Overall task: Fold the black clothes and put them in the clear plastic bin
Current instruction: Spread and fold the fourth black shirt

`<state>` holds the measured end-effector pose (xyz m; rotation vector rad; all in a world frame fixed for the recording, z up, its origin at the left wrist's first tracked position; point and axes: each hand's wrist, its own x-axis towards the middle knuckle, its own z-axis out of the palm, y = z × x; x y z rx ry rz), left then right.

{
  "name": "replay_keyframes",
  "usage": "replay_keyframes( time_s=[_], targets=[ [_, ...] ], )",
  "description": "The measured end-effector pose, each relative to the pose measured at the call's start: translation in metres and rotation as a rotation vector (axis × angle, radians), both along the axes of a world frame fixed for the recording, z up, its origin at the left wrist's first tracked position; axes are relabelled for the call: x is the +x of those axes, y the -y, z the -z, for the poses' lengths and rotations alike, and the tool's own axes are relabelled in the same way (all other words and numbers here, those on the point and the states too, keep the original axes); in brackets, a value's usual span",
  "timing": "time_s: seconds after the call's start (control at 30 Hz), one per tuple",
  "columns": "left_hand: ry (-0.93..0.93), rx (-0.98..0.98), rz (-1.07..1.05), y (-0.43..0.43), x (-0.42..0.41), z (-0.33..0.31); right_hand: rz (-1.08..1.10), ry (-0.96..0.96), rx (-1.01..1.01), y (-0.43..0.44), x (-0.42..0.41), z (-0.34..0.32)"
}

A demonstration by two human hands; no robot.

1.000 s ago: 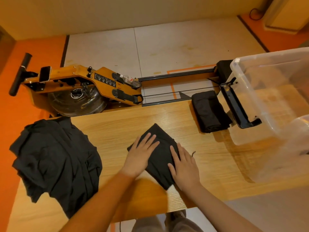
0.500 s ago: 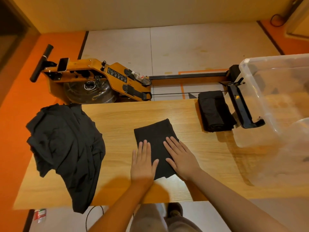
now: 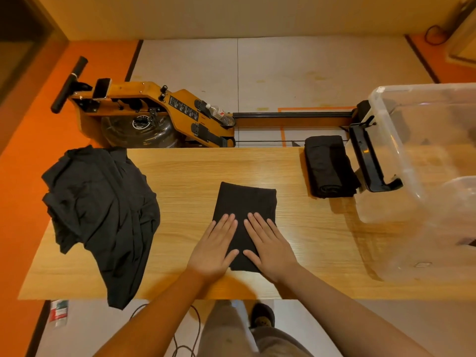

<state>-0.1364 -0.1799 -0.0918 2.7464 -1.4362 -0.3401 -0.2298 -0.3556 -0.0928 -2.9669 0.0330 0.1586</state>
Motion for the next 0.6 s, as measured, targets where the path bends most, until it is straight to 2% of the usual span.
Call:
replay_keyframes(
  time_s=[0.13,0.3,0.43,0.6],
  targets=[
    [-0.057,-0.027,-0.185,-0.001,-0.027,0.0,0.027,-0.033,-0.017,0.006,-0.016,0.004],
    [-0.005,-0.076,-0.258,0.01,-0.059,-0.005,0.073,0.068,0.01,0.002,-0.026,-0.01],
    [0.071,-0.198,-0.331,0.033,-0.018,-0.019,0.146,0.138,0.055,-0.006,0.025,-0.023],
    [0.041,-0.076,-0.223,0.043,0.026,-0.002,0.159,0.013,0.049,-0.006,0.069,-0.004]
  ],
)
